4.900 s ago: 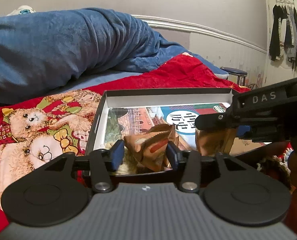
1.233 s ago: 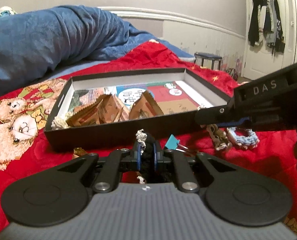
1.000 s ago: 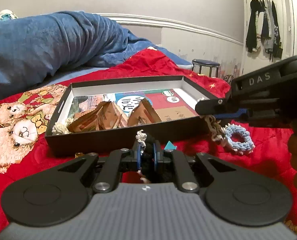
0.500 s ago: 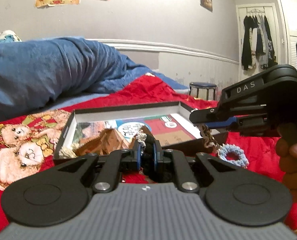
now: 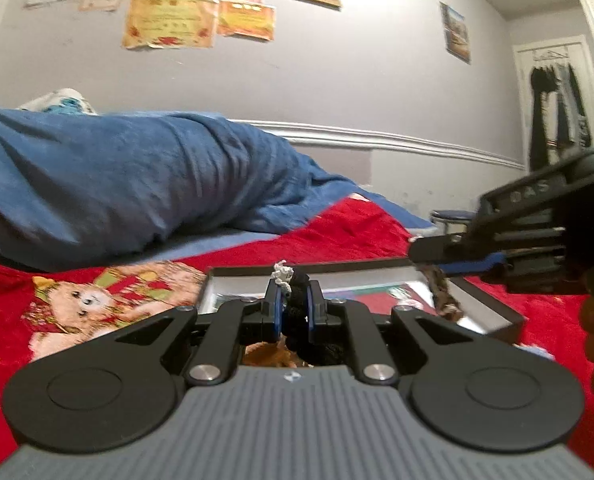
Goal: Organize objects
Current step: 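Carry the black scrunchie and brown rope ring over the black box with both grippers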
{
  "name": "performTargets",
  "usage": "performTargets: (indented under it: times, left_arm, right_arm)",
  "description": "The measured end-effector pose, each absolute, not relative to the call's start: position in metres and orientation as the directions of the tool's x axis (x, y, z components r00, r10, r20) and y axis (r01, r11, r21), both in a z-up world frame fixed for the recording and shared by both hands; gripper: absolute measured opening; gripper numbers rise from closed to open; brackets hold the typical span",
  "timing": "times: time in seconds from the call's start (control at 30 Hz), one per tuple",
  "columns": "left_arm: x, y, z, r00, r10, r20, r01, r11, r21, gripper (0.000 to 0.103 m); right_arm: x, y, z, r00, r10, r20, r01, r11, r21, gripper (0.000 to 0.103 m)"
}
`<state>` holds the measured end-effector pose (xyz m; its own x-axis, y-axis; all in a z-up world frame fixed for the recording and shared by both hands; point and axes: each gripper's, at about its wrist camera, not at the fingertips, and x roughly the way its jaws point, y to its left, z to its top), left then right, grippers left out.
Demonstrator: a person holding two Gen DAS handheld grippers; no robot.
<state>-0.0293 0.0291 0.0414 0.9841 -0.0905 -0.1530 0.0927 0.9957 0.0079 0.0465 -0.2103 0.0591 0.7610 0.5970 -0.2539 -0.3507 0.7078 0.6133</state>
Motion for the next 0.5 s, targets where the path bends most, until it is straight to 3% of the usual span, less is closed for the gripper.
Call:
performTargets:
  times: [0.3, 0.5]
  left_arm:
    - [-0.018, 0.036, 0.042, 0.999, 0.009, -0.05, -0.006, 0.998, 0.066, 0.015]
    - [0.005, 0.058, 0.045, 0.992, 0.007, -0.128, -0.01, 1.0, -0.018, 0.015]
  right_arm:
    - [0.073, -0.19, 0.066, 0.745, 0.616, -0.256, -0.422, 0.733, 0.534, 0.013]
    - [0.082, -0.186, 0.068, 0.77, 0.576, -0.272, -0.403, 0.771, 0.492, 0.013]
